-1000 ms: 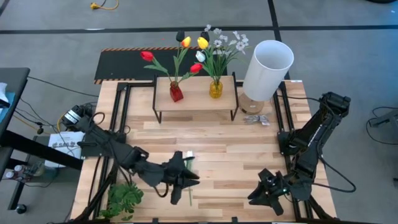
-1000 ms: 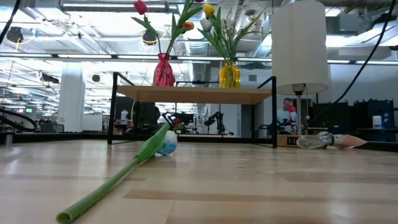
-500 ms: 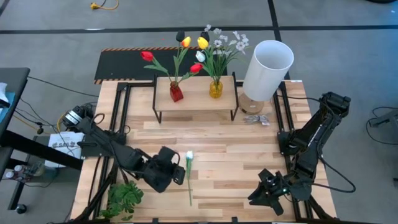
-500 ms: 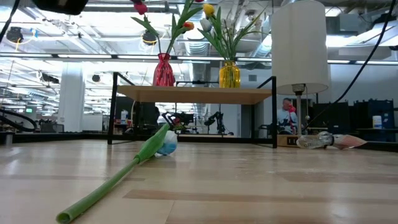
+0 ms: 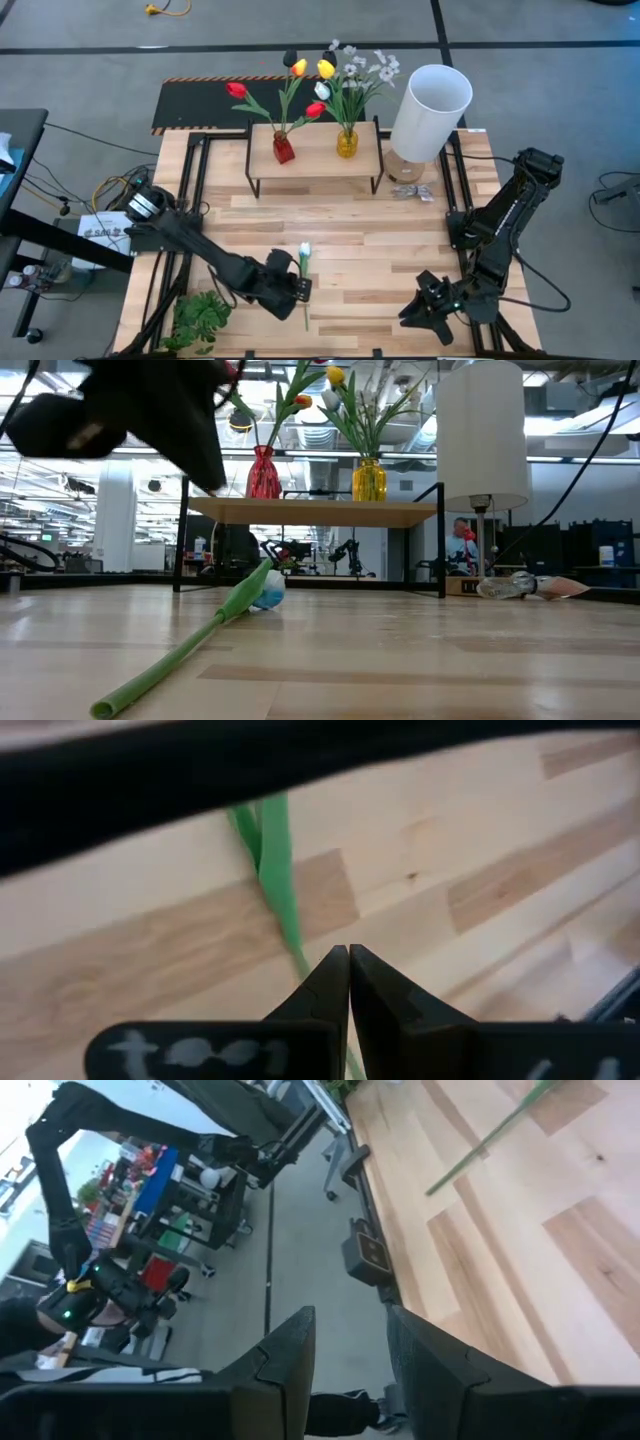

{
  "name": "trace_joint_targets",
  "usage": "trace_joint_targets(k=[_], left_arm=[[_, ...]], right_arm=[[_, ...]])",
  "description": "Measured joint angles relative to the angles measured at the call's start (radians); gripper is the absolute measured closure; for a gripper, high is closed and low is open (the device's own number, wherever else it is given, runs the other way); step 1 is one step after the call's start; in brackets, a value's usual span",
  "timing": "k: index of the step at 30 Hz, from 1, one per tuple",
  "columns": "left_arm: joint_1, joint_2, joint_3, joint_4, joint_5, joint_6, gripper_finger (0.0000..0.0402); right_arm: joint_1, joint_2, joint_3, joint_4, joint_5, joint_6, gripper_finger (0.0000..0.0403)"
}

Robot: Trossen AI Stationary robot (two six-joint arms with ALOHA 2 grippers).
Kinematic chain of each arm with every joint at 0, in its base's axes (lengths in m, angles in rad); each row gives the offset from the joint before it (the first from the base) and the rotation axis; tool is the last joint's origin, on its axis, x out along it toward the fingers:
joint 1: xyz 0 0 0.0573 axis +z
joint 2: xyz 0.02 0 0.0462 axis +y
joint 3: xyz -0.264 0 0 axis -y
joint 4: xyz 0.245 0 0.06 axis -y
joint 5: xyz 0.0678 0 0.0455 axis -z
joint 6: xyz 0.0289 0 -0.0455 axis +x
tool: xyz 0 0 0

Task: Pick and place flowers into a vace then onto a shelf
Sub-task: Put the white tulip into the red flower vase

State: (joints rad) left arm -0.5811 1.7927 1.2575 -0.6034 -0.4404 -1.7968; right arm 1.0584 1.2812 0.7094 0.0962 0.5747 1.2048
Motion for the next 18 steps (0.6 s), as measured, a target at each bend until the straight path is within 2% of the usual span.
trace_joint_targets(k=[5, 18], left_arm=[[0.018, 0.068, 0.000, 0.036, 0.077, -0.060, 0.0401], [0.037, 0.124, 0.000, 0.051, 0.095, -0.089, 0.0401]], right_arm=[[0.000, 0.000, 0.000, -0.025, 0.003, 0.000, 0.0285], [0.000, 0.000, 0.000, -0.035, 0.003, 0.000, 0.0285]])
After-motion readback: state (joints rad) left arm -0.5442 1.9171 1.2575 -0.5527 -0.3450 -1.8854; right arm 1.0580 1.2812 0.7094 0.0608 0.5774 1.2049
